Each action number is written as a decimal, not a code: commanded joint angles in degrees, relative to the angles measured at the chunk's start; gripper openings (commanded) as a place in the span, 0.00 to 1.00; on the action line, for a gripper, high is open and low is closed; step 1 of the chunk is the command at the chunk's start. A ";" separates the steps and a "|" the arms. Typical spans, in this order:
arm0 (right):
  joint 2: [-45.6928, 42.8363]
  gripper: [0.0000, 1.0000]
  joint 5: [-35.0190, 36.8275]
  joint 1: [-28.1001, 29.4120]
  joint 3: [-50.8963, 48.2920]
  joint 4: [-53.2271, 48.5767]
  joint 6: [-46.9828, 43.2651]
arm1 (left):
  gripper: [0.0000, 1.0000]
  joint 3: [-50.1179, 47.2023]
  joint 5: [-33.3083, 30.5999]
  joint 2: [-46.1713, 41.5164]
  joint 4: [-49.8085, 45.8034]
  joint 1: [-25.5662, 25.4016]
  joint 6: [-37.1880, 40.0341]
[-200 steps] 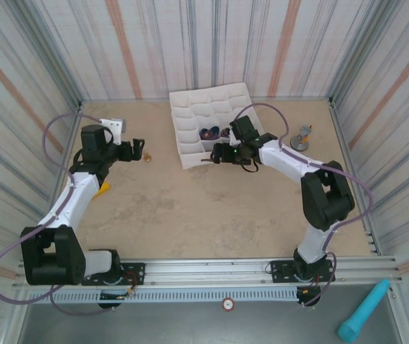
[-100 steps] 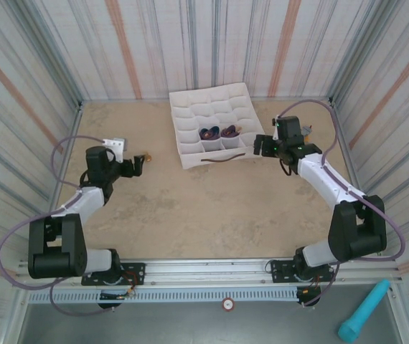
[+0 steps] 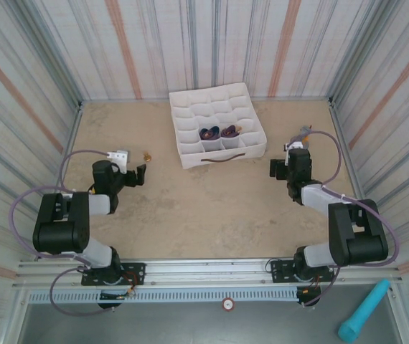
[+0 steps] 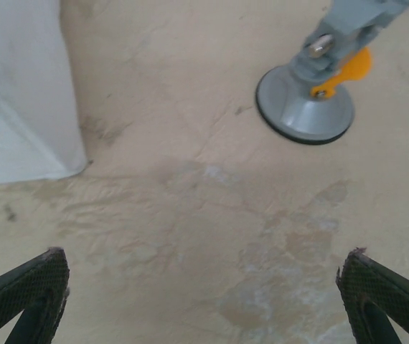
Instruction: Roll the socks
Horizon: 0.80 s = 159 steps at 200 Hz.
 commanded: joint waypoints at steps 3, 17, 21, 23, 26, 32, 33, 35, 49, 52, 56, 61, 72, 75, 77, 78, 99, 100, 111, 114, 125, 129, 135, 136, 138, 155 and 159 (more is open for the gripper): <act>2.46 0.99 1.75 -2.26 -2.73 15.50 -0.10 | 0.99 0.72 -6.41 0.04 3.67 -1.11 -0.29; 4.88 0.99 1.51 -3.69 -4.20 19.80 1.69 | 0.99 0.96 -8.65 0.10 3.41 -1.80 -0.30; 5.69 0.99 1.17 -4.19 -5.12 22.17 2.13 | 0.99 0.87 -8.61 0.08 3.52 -1.80 -0.30; 6.08 0.99 0.60 -4.41 -5.72 24.02 2.16 | 0.99 0.86 -8.60 0.00 3.28 -1.80 -0.27; 6.56 0.99 -0.17 -4.94 -6.30 25.54 2.41 | 0.99 0.98 -8.79 -0.20 2.71 -1.91 -0.27; 6.07 0.99 -2.11 -5.91 -6.96 25.16 3.27 | 0.99 0.97 -8.93 -0.24 2.78 -1.93 -0.23; 5.89 0.99 -2.40 -6.07 -7.01 24.96 3.43 | 0.99 0.96 -8.91 -0.22 2.89 -1.95 -0.23; 5.67 0.99 -3.21 -6.42 -7.31 25.20 3.65 | 0.99 0.88 -8.90 -0.08 3.13 -1.99 -0.21; 7.11 0.99 -6.67 -7.89 -10.51 32.31 4.02 | 0.99 0.81 -10.35 -0.41 2.88 -2.61 0.21; 7.91 0.99 -7.55 -8.17 -11.16 34.55 4.12 | 0.99 0.71 -11.28 -0.38 3.10 -2.97 0.31; 8.94 0.99 -8.55 -8.56 -11.74 37.18 4.03 | 0.99 0.56 -12.41 -0.41 3.37 -3.46 0.52; 9.07 0.99 -9.81 -8.76 -11.97 37.58 3.70 | 0.99 0.43 -13.00 -0.46 3.59 -3.81 0.62; 7.68 0.99 -11.57 -8.93 -10.08 31.52 3.29 | 0.99 0.67 -12.46 -0.35 3.28 -3.56 0.47; 7.96 0.99 -11.20 -8.96 -9.19 30.55 3.31 | 0.99 0.68 -12.16 -0.38 3.27 -3.38 0.43; 8.25 0.99 -10.71 -8.92 -8.65 29.74 3.54 | 0.99 0.68 -12.00 -0.43 3.26 -3.27 0.42; 8.47 0.99 -10.17 -8.94 -8.20 29.31 3.69 | 0.99 0.68 -11.94 -0.45 3.22 -3.24 0.36; 8.59 0.99 -7.71 -8.67 -7.76 28.35 4.52 | 0.99 0.68 -11.97 -0.46 3.09 -3.26 0.32; 8.56 0.99 -7.62 -8.64 -7.76 28.48 4.49 | 0.99 0.68 -11.93 -0.47 3.05 -3.23 0.31; 8.23 0.99 -7.24 -8.34 -7.93 28.21 4.43 | 0.99 0.68 -11.90 -0.42 3.07 -3.21 0.30; 8.24 0.99 -7.19 -8.30 -8.00 28.42 4.36 | 0.99 0.68 -11.89 -0.47 3.08 -3.25 0.30; 8.34 0.99 -6.69 -8.01 -8.05 28.65 4.15 | 0.99 0.68 -11.88 -0.45 3.14 -3.21 0.30; 8.34 0.99 -6.80 -8.00 -7.94 28.46 4.23 | 0.99 0.68 -11.88 -0.46 3.17 -3.21 0.30; 8.25 0.99 -6.86 -8.00 -8.06 28.61 4.13 | 0.99 0.68 -11.89 -0.39 3.18 -3.21 0.30; 8.21 0.99 -6.84 -8.00 -8.04 28.61 4.16 | 0.99 0.68 -11.88 -0.39 3.18 -3.21 0.34; 8.31 0.99 -6.87 -8.02 -8.03 28.66 4.19 | 0.99 0.68 -11.88 -0.39 3.13 -3.23 0.31; 8.29 0.99 -6.89 -8.07 -8.03 28.51 4.11 | 0.99 0.68 -11.89 -0.46 3.18 -3.23 0.30; 8.27 0.99 -6.91 -8.07 -8.00 28.61 4.11 | 0.99 0.68 -11.88 -0.41 3.13 -3.21 0.30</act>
